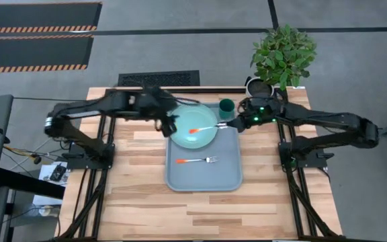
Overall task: Pick and place plate/cup/fork/spoon on tray
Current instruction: Put the orange spoon on the gray serving tray to the bottom of the orange fork
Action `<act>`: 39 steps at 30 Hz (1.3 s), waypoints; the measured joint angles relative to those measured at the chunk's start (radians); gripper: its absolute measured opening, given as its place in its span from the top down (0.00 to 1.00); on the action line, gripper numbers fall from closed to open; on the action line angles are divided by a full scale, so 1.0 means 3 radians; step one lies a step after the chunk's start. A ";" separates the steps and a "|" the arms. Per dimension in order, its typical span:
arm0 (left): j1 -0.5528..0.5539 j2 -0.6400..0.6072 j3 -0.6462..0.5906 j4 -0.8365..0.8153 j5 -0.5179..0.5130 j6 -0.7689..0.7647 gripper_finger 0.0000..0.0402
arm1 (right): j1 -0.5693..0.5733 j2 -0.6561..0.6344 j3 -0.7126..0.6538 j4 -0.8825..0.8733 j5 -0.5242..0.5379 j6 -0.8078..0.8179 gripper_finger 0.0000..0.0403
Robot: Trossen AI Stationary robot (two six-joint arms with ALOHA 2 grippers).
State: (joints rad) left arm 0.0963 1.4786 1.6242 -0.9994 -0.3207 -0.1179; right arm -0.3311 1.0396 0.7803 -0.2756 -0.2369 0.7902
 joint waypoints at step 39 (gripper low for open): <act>0.0071 -0.1510 -0.1455 0.0437 -0.0452 -0.0694 0.54 | 0.2469 0.1215 -0.0651 0.1432 0.1734 0.2875 1.00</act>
State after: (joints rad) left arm 0.1177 1.0256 1.1877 -0.8682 -0.4563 -0.3262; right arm 0.4095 1.4040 0.5852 0.1539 0.2833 1.6527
